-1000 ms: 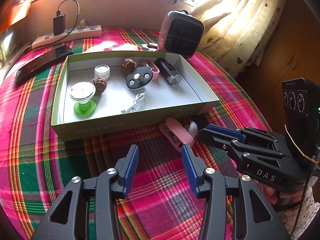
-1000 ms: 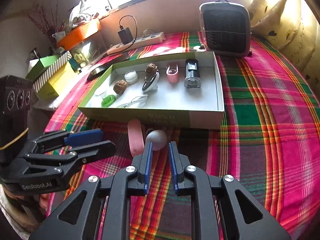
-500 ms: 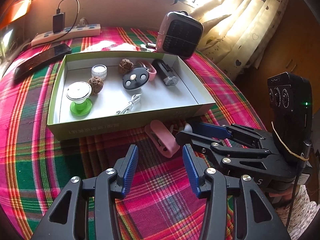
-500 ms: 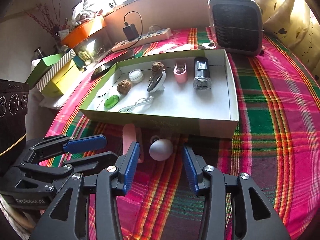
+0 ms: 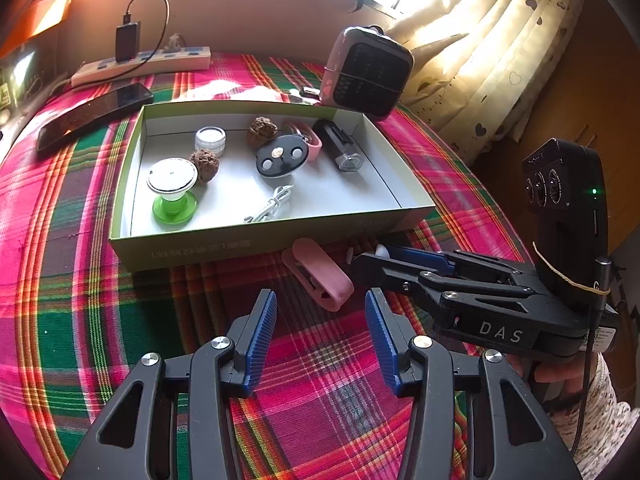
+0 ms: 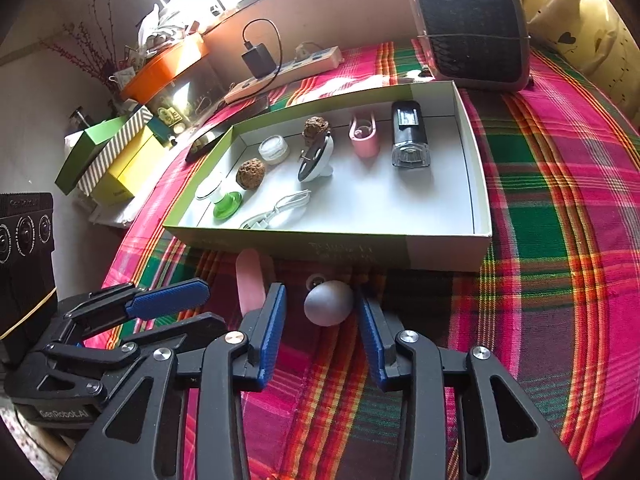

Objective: Organize objects
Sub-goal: 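Close left gripper on the pink hair clip while right gripper closes on the white egg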

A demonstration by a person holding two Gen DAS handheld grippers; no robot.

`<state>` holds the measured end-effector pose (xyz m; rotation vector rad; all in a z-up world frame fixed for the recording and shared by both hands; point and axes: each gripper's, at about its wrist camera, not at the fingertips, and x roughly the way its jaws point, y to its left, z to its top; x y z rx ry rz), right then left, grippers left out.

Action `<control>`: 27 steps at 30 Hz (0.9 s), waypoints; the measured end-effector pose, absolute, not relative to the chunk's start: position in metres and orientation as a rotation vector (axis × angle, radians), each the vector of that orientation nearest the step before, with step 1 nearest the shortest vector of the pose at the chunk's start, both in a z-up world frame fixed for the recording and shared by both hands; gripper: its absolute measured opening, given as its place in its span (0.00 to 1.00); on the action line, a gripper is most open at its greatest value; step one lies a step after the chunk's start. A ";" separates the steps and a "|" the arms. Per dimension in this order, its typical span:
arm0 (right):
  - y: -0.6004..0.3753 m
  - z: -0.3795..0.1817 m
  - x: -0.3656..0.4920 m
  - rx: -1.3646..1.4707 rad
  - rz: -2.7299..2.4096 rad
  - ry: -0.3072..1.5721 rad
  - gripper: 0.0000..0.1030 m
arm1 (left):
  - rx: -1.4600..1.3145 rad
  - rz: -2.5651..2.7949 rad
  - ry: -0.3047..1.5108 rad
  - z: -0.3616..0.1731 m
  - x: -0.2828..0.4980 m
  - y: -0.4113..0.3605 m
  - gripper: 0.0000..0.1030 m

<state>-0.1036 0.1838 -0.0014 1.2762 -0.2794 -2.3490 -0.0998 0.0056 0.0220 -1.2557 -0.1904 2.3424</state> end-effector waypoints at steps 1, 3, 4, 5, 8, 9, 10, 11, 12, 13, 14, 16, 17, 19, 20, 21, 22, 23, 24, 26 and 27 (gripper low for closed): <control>0.185 -0.002 -0.104 1.280 -2.353 -0.277 0.26 | -1.257 2.342 -0.191 0.022 -0.100 0.006 0.44; 0.185 -0.002 -0.104 1.279 -2.351 -0.276 0.26 | -1.260 2.343 -0.188 0.021 -0.100 0.006 0.44; 0.185 -0.002 -0.104 1.277 -2.353 -0.268 0.26 | -1.264 2.344 -0.190 0.021 -0.100 0.006 0.44; 0.185 -0.001 -0.103 1.273 -2.357 -0.258 0.25 | -1.268 2.345 -0.193 0.021 -0.101 0.006 0.44; 0.185 -0.001 -0.101 1.264 -2.374 -0.236 0.25 | -1.276 2.347 -0.192 0.020 -0.102 0.008 0.44; 0.185 0.000 -0.100 1.261 -2.383 -0.226 0.25 | -1.275 2.347 -0.186 0.020 -0.102 0.009 0.44; 0.186 0.000 -0.099 1.258 -2.393 -0.217 0.25 | -1.276 2.346 -0.181 0.020 -0.102 0.010 0.44; 0.186 0.001 -0.097 1.254 -2.401 -0.209 0.25 | -1.278 2.347 -0.178 0.020 -0.103 0.011 0.44; 0.187 0.001 -0.096 1.251 -2.410 -0.206 0.25 | -1.279 2.349 -0.173 0.020 -0.103 0.013 0.44; 0.188 0.002 -0.094 1.245 -2.419 -0.206 0.25 | -1.285 2.352 -0.171 0.020 -0.104 0.014 0.45; 0.189 0.003 -0.093 1.239 -2.427 -0.208 0.25 | -1.294 2.357 -0.170 0.019 -0.105 0.016 0.45; 0.192 0.005 -0.090 1.228 -2.449 -0.198 0.25 | -1.309 2.363 -0.163 0.017 -0.107 0.019 0.45; 0.192 0.007 -0.088 1.221 -2.463 -0.185 0.25 | -1.317 2.372 -0.155 0.017 -0.108 0.020 0.45; 0.194 0.009 -0.085 1.207 -2.478 -0.177 0.25 | -1.319 2.396 -0.143 0.017 -0.109 0.023 0.45; 0.194 0.010 -0.084 1.203 -2.481 -0.179 0.25 | -1.322 2.409 -0.141 0.017 -0.110 0.024 0.45; 0.195 0.010 -0.083 1.200 -2.485 -0.180 0.25 | -1.330 2.419 -0.142 0.017 -0.111 0.025 0.45; 0.196 0.011 -0.082 1.197 -2.490 -0.178 0.25 | -1.342 2.423 -0.147 0.015 -0.112 0.025 0.45; 0.196 0.011 -0.082 1.196 -2.494 -0.176 0.25 | -1.352 2.424 -0.150 0.014 -0.113 0.025 0.45; 0.196 0.011 -0.082 1.195 -2.493 -0.178 0.25 | -1.357 2.424 -0.151 0.013 -0.113 0.026 0.45; 0.196 0.010 -0.083 1.193 -2.493 -0.182 0.25 | -1.365 2.421 -0.150 0.011 -0.114 0.028 0.45; 0.196 0.010 -0.082 1.194 -2.492 -0.180 0.25 | -1.367 2.421 -0.141 0.011 -0.113 0.029 0.45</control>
